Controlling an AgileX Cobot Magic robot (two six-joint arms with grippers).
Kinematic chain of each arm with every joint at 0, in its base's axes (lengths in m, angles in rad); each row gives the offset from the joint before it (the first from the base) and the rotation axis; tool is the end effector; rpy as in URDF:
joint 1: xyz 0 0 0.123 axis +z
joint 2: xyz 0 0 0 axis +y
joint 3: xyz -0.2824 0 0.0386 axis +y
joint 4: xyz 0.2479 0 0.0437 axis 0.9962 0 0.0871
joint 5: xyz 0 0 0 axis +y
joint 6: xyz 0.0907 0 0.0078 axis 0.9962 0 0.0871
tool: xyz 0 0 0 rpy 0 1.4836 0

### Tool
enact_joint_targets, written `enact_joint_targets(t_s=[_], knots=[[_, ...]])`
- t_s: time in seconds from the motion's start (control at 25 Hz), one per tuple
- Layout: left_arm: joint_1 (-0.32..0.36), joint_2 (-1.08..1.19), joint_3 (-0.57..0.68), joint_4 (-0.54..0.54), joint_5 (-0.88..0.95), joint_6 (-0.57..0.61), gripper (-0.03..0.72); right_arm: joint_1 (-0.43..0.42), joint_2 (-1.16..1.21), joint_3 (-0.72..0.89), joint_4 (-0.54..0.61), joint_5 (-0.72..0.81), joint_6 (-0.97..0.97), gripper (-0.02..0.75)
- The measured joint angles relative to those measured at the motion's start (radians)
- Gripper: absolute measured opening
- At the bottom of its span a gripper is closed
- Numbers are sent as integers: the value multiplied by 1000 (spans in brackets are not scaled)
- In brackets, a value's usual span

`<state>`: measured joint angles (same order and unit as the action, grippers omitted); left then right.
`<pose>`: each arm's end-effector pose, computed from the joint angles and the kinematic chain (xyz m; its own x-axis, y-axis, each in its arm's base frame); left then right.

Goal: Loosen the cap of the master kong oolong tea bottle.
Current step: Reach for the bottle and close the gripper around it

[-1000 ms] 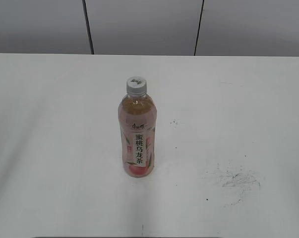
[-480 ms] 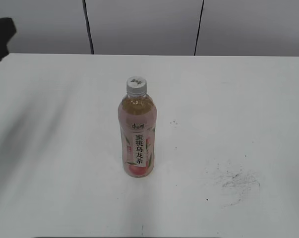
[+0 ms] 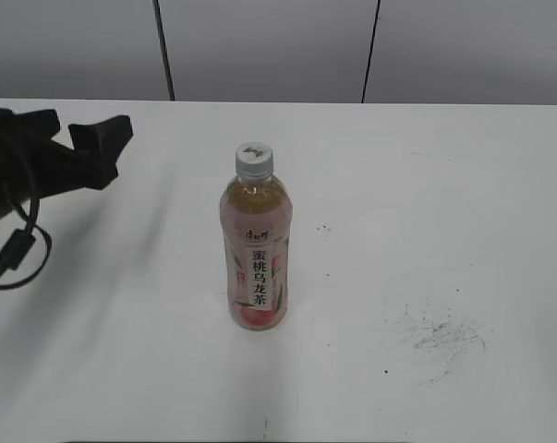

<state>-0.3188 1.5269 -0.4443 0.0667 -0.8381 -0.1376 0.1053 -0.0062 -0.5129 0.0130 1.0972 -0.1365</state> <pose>0.2557 -0.0892 0.1939 -0.1825 -0.0374 -0.9825 0.3440 0.9337 -0.0994 -0.0089 0.0001 0.2778 -0.4498 -0.1785 -0.8751 -0.1753 0.9784 -0.1094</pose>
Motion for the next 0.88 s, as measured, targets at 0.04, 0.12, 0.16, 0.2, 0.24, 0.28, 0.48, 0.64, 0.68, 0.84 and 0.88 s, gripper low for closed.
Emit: enact_joint_targets(t_s=[0.04,0.12,0.16,0.2,0.24,0.28,0.48,0.64,0.68,0.84,0.88], knots=[[0,22,18,9,-58,-18,567,0,0,0,0,0,0,575],[0,63,76,20,-180,-38,568,0,0,0,0,0,0,575],[0,77,107,27,-249,-42,568,0,0,0,0,0,0,575],[0,86,132,40,-300,-43,568,0,0,0,0,0,0,575],[0,93,162,58,-329,-46,568,0,0,0,0,0,0,575],[0,99,191,89,-343,-45,568,0,0,0,0,0,0,575],[0,102,250,275,-357,-46,568,0,0,0,0,0,0,575],[0,102,251,372,-362,-46,568,0,0,0,0,0,0,575],[0,102,251,393,-362,-46,568,0,0,0,0,0,0,575],[0,102,245,532,-364,-46,568,0,0,0,0,0,0,575],[-3,102,237,570,-364,-46,568,0,0,0,0,0,0,575]])
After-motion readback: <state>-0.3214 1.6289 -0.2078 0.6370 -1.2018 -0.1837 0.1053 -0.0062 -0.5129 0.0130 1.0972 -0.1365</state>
